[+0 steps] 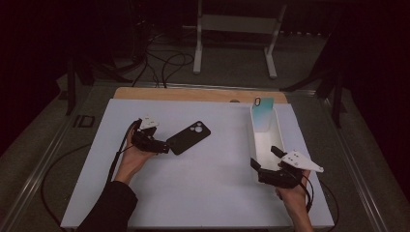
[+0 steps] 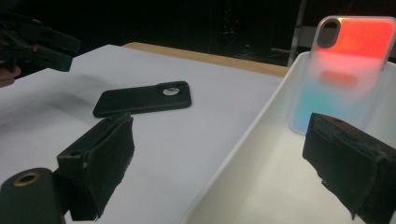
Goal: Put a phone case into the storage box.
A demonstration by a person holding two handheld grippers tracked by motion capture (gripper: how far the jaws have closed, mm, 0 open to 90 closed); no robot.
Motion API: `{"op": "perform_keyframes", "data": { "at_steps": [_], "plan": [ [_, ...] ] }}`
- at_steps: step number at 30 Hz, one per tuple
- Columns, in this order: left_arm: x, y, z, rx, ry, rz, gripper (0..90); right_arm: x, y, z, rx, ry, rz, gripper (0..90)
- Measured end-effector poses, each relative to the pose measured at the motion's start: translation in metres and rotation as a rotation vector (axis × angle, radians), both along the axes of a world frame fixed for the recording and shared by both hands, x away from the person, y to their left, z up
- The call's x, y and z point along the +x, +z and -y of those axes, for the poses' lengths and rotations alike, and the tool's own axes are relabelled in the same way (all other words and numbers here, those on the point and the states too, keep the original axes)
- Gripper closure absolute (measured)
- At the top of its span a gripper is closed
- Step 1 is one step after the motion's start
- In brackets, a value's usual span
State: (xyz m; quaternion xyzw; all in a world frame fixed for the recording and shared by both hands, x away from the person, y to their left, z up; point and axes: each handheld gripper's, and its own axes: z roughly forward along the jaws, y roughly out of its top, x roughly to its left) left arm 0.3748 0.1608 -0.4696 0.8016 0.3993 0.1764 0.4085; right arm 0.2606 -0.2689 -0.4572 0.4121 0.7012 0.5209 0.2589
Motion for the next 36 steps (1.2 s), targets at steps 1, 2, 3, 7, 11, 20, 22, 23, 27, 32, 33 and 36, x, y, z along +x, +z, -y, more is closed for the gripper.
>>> {"op": "perform_keyframes", "data": {
  "at_steps": [1, 2, 3, 7, 11, 20, 22, 23, 27, 32, 33, 36],
  "plan": [
    [0.002, -0.001, 0.001, 0.003, -0.002, -0.005, 1.6, 0.0, 0.0, 0.0, 0.001, 0.001, 0.0, 8.9],
    [0.003, -0.002, 0.002, 0.008, -0.002, -0.011, 1.7, 0.0, 0.0, 0.0, 0.002, 0.0, 0.001, 8.9],
    [0.005, -0.003, 0.003, 0.012, -0.004, -0.016, 1.7, 0.0, 0.001, 0.0, 0.003, 0.001, 0.001, 8.9],
    [0.012, -0.007, 0.008, 0.024, -0.008, -0.041, 1.8, 0.0, 0.0, -0.001, 0.001, 0.001, -0.002, 8.9],
    [0.016, -0.012, 0.012, 0.032, -0.01, -0.057, 3.2, 0.0, 0.002, 0.0, -0.002, 0.002, 0.003, 8.9],
    [0.025, -0.021, 0.021, 0.055, -0.009, -0.107, 4.7, 0.0, 0.001, -0.001, 0.0, 0.004, 0.002, 8.9],
    [0.027, -0.022, 0.022, 0.052, -0.006, -0.116, 5.0, 0.001, 0.001, -0.001, -0.003, 0.007, 0.002, 8.9],
    [0.028, -0.023, 0.024, 0.052, -0.008, -0.119, 5.0, 0.001, 0.001, -0.002, -0.002, 0.008, -0.002, 8.9],
    [0.03, -0.026, 0.028, 0.062, -0.017, -0.126, 5.2, 0.001, 0.001, -0.002, -0.002, 0.006, 0.002, 8.9],
    [0.033, -0.031, 0.032, 0.071, -0.03, -0.146, 5.2, 0.001, 0.001, -0.002, -0.001, 0.006, 0.005, 8.9],
    [0.033, -0.032, 0.032, 0.072, -0.031, -0.149, 5.2, 0.001, 0.001, -0.002, 0.001, 0.007, 0.005, 8.9],
    [0.035, -0.034, 0.035, 0.069, -0.033, -0.16, 5.5, 0.001, 0.001, -0.002, -0.001, 0.008, 0.004, 8.9]
  ]
}}
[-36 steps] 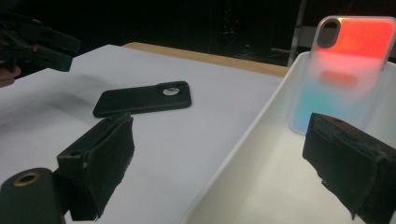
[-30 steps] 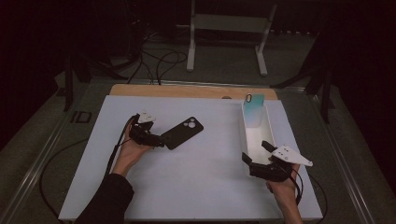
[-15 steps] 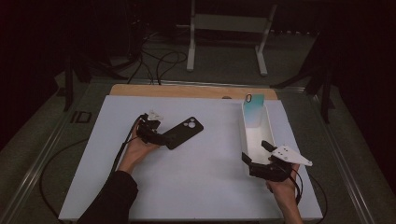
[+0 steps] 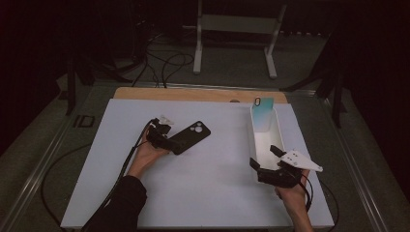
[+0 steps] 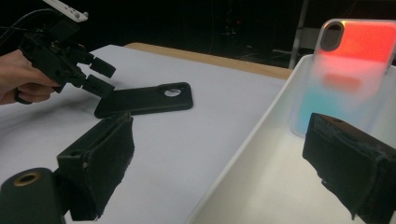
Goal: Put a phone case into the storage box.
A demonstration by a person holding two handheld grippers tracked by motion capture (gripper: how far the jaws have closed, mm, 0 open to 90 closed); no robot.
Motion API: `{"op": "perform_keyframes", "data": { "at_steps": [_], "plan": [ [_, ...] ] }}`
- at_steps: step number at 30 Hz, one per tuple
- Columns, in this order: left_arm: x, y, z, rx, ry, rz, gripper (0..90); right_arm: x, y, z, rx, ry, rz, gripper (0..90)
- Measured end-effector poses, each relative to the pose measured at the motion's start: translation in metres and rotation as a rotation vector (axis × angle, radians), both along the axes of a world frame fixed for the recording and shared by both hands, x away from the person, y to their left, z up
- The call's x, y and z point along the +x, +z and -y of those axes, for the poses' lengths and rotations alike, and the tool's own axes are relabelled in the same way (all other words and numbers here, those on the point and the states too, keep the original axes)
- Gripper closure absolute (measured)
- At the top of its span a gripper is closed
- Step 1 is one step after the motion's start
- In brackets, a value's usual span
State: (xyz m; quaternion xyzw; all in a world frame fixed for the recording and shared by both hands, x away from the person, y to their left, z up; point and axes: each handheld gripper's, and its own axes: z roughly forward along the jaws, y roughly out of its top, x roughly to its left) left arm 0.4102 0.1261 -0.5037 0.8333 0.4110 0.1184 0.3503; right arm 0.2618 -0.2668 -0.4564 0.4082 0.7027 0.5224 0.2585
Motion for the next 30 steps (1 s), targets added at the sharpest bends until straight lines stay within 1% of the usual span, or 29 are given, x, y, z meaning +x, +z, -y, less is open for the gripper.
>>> {"op": "perform_keyframes", "data": {
  "at_steps": [2, 7, 10, 11, 12, 16, 19, 20, 22, 25, 26, 28, 30],
  "plan": [
    [0.001, -0.001, 0.003, 0.003, -0.011, -0.005, 5.7, 0.0, 0.0, 0.0, -0.001, 0.002, -0.001, 8.9],
    [0.003, -0.004, 0.013, 0.042, -0.034, -0.011, 6.0, 0.0, 0.0, -0.001, -0.001, 0.003, -0.002, 8.9],
    [0.007, -0.006, 0.015, 0.052, -0.037, -0.029, 6.2, 0.0, 0.0, -0.001, 0.0, 0.004, -0.001, 8.9],
    [0.007, -0.008, 0.015, 0.053, -0.032, -0.031, 6.2, 0.0, 0.0, -0.001, -0.001, 0.004, -0.001, 8.9],
    [0.008, -0.009, 0.015, 0.054, -0.03, -0.041, 6.2, 0.0, 0.0, -0.001, 0.0, 0.005, -0.001, 8.9],
    [0.01, -0.015, 0.015, 0.067, -0.034, -0.061, 7.2, 0.0, 0.0, 0.0, 0.003, 0.005, -0.004, 8.9],
    [0.012, -0.018, 0.016, 0.059, -0.036, -0.073, 7.3, 0.0, -0.001, -0.001, 0.0, 0.008, -0.002, 8.9],
    [0.012, -0.018, 0.016, 0.062, -0.039, -0.076, 7.4, 0.0, -0.001, -0.001, 0.0, 0.007, -0.003, 8.9],
    [0.011, -0.019, 0.017, 0.077, -0.047, -0.073, 8.0, 0.0, -0.001, -0.001, 0.001, 0.006, -0.006, 8.9],
    [0.009, -0.019, 0.017, 0.088, -0.053, -0.075, 8.9, 0.0, -0.001, 0.0, 0.002, 0.004, -0.006, 8.9],
    [0.008, -0.019, 0.017, 0.102, -0.061, -0.073, 9.3, 0.0, -0.001, 0.0, 0.003, 0.003, -0.005, 8.9],
    [0.005, -0.019, 0.02, 0.147, -0.076, -0.065, 10.4, 0.0, -0.001, 0.001, 0.002, 0.001, -0.005, 8.9],
    [0.004, -0.018, 0.02, 0.153, -0.08, -0.072, 10.6, 0.0, -0.001, 0.0, 0.003, 0.001, -0.004, 8.9]
  ]
}}
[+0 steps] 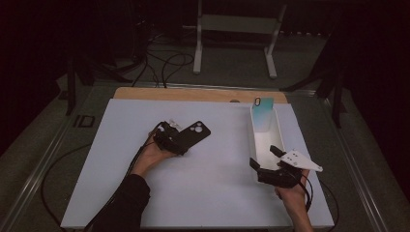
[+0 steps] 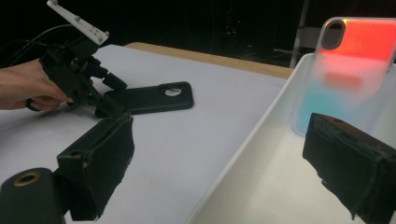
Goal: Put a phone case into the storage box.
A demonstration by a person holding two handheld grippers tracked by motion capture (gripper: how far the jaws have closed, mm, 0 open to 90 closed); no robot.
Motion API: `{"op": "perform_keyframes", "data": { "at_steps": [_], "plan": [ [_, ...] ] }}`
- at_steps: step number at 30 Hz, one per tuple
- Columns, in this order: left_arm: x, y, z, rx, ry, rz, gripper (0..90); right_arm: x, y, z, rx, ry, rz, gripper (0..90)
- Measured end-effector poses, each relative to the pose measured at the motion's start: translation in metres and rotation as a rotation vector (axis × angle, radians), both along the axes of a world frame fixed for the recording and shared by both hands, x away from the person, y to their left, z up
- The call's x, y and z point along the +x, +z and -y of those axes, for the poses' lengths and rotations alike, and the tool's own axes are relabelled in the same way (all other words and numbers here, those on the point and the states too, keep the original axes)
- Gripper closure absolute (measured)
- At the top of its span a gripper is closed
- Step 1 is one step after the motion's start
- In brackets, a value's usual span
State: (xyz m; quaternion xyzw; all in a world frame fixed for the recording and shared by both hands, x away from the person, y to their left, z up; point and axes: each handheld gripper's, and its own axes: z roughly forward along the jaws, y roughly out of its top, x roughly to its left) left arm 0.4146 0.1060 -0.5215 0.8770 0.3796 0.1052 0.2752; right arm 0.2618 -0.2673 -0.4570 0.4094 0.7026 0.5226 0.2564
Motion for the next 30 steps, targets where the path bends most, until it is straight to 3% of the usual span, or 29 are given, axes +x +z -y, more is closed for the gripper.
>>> {"op": "perform_keyframes", "data": {
  "at_steps": [7, 14, 21, 26, 30],
  "plan": [
    [-0.003, 0.005, 0.001, 0.04, -0.03, -0.047, 13.5, 0.0, 0.0, -0.002, -0.004, 0.003, 0.003, 8.9],
    [-0.006, 0.005, 0.002, 0.045, -0.02, -0.033, 15.7, 0.0, 0.0, -0.003, -0.005, 0.004, 0.0, 8.9],
    [-0.009, 0.009, -0.003, -0.029, 0.005, -0.027, 19.7, 0.001, 0.0, -0.001, -0.002, 0.0, -0.004, 8.9],
    [-0.013, 0.014, -0.001, -0.026, 0.005, 0.002, 19.7, 0.001, 0.0, -0.001, -0.002, 0.0, -0.006, 8.9],
    [-0.018, 0.021, -0.001, -0.058, 0.001, 0.024, 19.6, 0.001, 0.001, -0.002, -0.004, 0.0, -0.007, 8.9]
  ]
}}
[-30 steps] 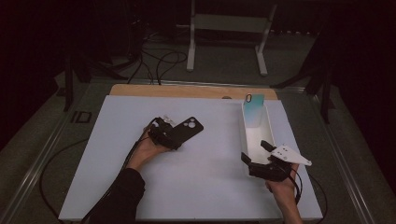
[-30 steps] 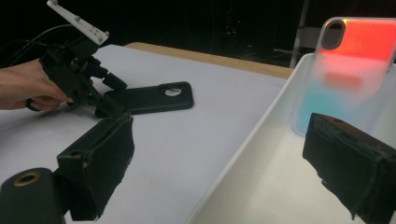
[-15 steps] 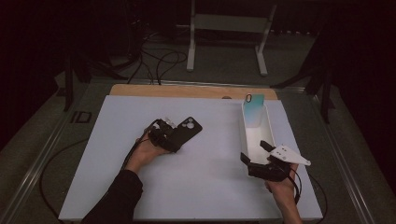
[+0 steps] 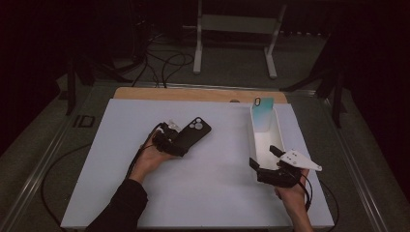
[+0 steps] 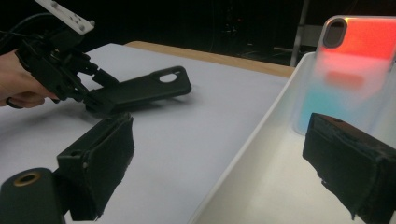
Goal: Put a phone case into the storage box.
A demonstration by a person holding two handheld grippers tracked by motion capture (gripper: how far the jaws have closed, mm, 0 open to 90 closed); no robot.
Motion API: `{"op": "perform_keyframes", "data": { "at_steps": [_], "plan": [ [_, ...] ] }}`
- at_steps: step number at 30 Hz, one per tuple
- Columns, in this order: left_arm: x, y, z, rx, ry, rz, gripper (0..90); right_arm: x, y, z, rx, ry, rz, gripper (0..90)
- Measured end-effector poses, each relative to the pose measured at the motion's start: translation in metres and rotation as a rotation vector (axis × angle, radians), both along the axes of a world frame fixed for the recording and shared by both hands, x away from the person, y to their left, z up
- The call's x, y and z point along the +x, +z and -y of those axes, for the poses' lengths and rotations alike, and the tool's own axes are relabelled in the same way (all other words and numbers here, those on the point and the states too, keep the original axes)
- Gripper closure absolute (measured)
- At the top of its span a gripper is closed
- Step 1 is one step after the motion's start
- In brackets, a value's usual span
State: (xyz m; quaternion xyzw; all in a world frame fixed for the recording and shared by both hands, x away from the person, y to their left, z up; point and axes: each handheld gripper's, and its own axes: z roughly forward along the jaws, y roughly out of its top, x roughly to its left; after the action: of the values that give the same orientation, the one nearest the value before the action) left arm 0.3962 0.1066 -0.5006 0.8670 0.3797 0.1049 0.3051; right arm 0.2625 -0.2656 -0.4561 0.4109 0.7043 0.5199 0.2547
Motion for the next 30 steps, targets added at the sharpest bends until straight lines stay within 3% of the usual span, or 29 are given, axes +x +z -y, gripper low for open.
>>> {"op": "perform_keyframes", "data": {
  "at_steps": [9, 11, 13, 19, 24, 30],
  "plan": [
    [-0.022, 0.022, -0.001, -0.053, -0.003, 0.082, 19.4, 0.004, 0.007, -0.003, -0.019, 0.019, -0.02, 8.9],
    [-0.022, 0.022, -0.001, -0.053, -0.003, 0.082, 19.4, 0.005, 0.009, -0.004, -0.016, 0.023, -0.024, 8.9],
    [-0.033, 0.032, -0.002, -0.078, -0.005, 0.118, 19.3, 0.009, 0.014, -0.009, -0.02, 0.035, -0.029, 8.9],
    [-0.042, 0.039, -0.001, -0.091, -0.015, 0.142, 19.1, 0.013, 0.022, -0.015, -0.02, 0.058, -0.025, 8.9],
    [-0.056, 0.047, 0.002, -0.116, -0.046, 0.172, 19.0, 0.021, 0.032, -0.025, -0.022, 0.09, -0.026, 8.9],
    [-0.068, 0.054, 0.006, -0.153, -0.091, 0.206, 18.4, 0.035, 0.039, -0.037, 0.003, 0.142, -0.071, 9.0]
  ]
}}
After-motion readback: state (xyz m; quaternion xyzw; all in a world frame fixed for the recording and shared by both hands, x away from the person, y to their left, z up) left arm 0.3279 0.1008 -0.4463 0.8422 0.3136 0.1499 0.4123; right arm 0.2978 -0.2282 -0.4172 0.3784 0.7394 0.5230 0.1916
